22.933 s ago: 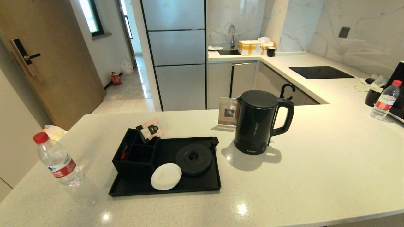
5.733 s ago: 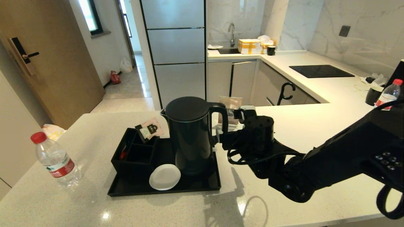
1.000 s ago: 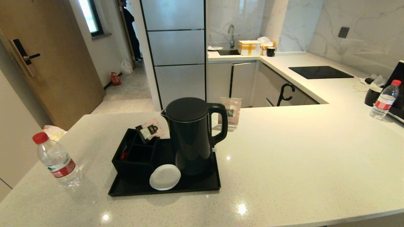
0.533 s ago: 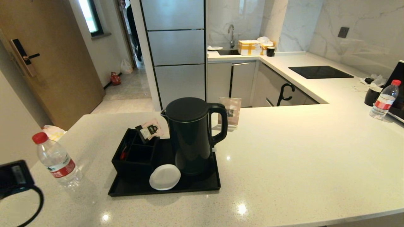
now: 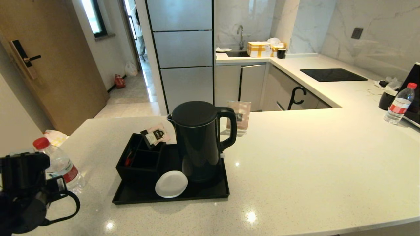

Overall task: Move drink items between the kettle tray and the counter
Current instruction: Return the bottled water to its original position

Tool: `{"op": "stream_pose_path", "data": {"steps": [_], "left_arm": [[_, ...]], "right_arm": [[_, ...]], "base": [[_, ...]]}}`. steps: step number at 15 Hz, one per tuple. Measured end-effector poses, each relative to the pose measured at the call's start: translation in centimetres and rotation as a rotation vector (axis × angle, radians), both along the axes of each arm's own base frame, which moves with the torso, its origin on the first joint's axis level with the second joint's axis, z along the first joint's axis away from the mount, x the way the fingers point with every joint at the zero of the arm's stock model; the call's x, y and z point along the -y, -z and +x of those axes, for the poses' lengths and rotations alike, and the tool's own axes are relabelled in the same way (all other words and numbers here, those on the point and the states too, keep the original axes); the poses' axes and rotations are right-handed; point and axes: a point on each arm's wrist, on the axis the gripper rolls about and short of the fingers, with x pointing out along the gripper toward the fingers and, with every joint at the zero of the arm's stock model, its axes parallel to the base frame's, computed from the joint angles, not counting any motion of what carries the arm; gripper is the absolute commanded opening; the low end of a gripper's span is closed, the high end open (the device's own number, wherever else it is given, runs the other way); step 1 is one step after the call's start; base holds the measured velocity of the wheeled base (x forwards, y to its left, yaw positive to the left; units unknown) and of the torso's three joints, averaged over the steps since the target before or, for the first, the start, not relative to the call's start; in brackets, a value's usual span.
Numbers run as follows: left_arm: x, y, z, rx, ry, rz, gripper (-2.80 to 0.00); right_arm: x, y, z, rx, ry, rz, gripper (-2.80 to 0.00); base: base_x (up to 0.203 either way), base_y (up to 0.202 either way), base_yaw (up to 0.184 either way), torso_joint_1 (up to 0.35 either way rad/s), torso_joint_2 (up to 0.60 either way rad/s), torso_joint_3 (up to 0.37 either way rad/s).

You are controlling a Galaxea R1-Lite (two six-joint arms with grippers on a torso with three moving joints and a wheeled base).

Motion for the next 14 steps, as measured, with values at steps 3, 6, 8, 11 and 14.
{"op": "stream_pose_path", "data": {"steps": [3,6,8,11,14], "left_arm": [[-0.1,0.8,0.1,-0.034,-0.005,-0.005,0.00],[-0.1,1.3,-0.2,-0.058,-0.007,-0.008,0.00],[0.0,1.4,-0.4,-0.064,-0.007,-0.008,0.00],[0.0,1.4,-0.4,-0.065,-0.007,-0.008,0.00],[-0.1,1.1,0.3,-0.002,0.010,-0.009,0.00]], "right_arm": [[0.0,0.0,0.0,0.000,-0.001,0.000,-2.80],[0.0,0.0,0.0,0.000,-0.001,0.000,-2.80],[0.0,0.0,0.0,-0.001,-0.001,0.000,-2.80],[0.0,0.0,0.0,-0.001,-0.001,0.000,-2.80],[0.0,0.0,0.0,-0.001,0.000,0.000,-2.80]], "base": [[0.000,0.000,0.000,0.000,0.00,0.000],[0.000,0.000,0.000,0.000,0.00,0.000],[0.000,0.000,0.000,0.000,0.00,0.000],[0.000,0.000,0.000,0.000,0.00,0.000],[0.000,0.000,0.000,0.000,0.00,0.000]]}}
